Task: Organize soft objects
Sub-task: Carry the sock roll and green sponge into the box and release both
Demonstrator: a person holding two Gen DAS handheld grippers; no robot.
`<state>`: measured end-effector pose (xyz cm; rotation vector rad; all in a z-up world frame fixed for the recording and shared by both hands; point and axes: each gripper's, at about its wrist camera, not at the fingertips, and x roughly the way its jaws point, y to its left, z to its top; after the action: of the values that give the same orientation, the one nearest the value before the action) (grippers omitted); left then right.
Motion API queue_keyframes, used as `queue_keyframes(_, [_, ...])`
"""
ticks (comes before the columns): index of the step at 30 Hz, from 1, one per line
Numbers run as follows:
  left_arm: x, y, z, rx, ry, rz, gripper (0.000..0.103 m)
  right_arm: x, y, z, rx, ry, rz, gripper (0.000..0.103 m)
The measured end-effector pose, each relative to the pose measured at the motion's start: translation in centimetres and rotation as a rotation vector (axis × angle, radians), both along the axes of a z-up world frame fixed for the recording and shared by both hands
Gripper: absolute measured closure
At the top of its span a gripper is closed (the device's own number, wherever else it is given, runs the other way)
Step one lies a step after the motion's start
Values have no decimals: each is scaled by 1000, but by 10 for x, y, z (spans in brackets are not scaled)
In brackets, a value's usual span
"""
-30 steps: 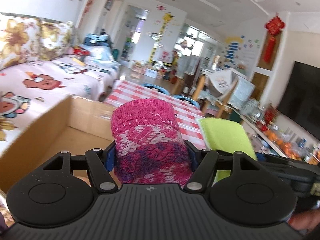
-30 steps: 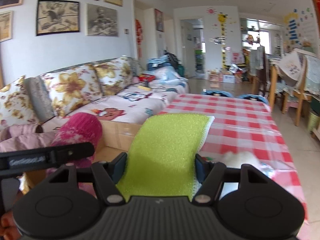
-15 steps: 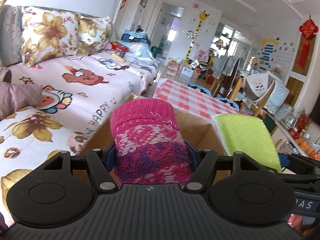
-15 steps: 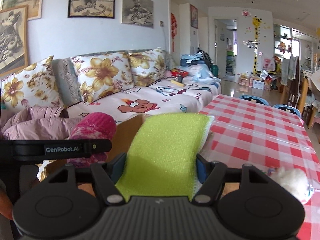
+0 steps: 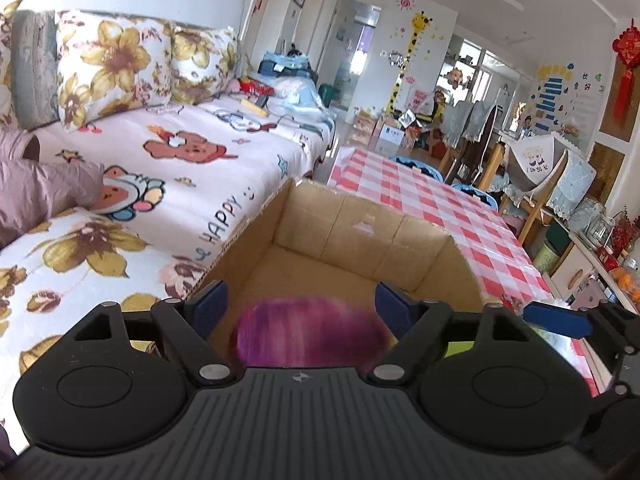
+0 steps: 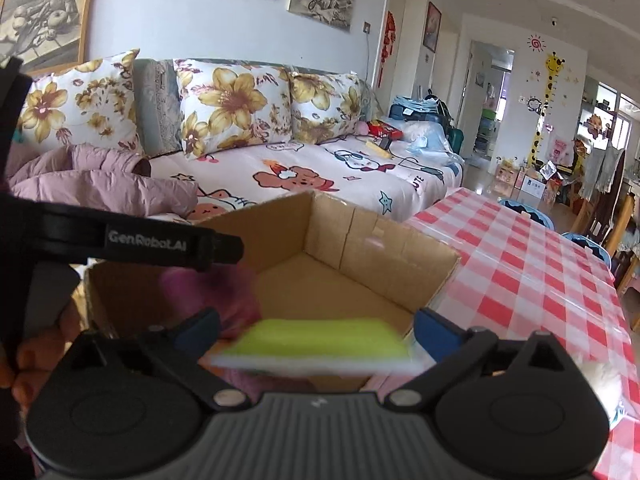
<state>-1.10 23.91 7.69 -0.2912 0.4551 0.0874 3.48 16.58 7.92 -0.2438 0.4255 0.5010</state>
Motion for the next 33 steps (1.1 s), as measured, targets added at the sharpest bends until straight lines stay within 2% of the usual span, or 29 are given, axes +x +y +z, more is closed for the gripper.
queue_keyframes(5, [-5, -2, 0, 7, -4, -5, 3, -6, -9, 7, 25, -51, -49, 1])
queue_keyframes(12, [-1, -1, -2, 18, -7, -15, 0, -6, -37, 14, 88, -81, -177, 1])
queue_keyframes(28, [1, -4, -2, 38, -22, -50, 0, -5, -93, 14, 171, -73, -403, 1])
queue_keyframes(33, [2, -5, -3, 48, -29, -71, 0, -7, -117, 15, 229, -58, -463, 1])
